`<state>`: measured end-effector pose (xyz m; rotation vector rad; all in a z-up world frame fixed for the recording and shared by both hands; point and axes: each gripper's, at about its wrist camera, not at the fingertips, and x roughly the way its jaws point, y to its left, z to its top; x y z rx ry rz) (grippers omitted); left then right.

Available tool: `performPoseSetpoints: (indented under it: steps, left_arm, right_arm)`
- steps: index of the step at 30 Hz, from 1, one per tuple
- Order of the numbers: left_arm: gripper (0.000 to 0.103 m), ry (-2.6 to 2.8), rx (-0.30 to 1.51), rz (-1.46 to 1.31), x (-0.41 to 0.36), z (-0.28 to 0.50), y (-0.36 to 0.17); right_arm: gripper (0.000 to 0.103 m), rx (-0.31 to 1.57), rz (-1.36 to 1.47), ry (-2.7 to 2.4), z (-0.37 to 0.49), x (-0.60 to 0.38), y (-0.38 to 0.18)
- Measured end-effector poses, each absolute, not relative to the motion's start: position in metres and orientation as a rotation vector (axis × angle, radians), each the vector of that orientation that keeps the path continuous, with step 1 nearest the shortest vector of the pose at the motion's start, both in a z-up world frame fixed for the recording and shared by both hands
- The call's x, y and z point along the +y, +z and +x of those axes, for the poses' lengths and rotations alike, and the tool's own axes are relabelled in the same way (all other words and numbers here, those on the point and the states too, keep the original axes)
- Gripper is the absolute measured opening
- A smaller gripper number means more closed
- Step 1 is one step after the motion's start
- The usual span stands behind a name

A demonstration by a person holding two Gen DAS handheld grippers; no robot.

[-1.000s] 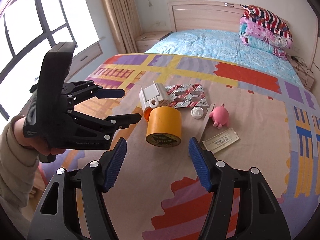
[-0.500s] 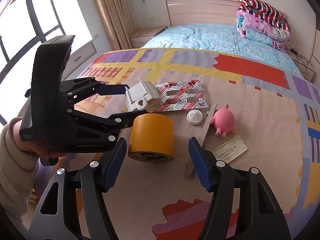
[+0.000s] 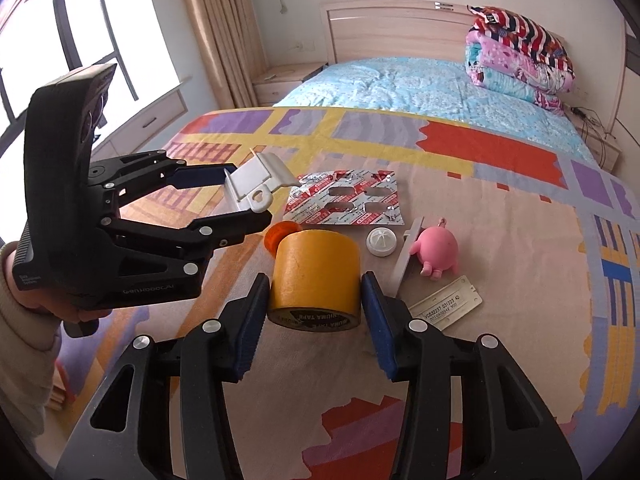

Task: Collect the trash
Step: 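Grasp the white plastic holder with the left gripper while the right gripper grasps the yellow tape, then carry the holder and yellow tape in both grippers down over the bin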

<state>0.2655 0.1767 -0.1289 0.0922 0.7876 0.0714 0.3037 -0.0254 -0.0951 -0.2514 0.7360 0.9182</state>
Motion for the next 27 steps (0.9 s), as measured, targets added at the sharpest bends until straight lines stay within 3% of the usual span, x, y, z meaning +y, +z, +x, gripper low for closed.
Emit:
performPoseSetpoints:
  steps: [27]
  left_arm:
    - [0.056, 0.034, 0.654, 0.123, 0.081, 0.138, -0.048]
  right_arm:
    - [0.047, 0.635, -0.277, 0.910, 0.208, -0.119, -0.054]
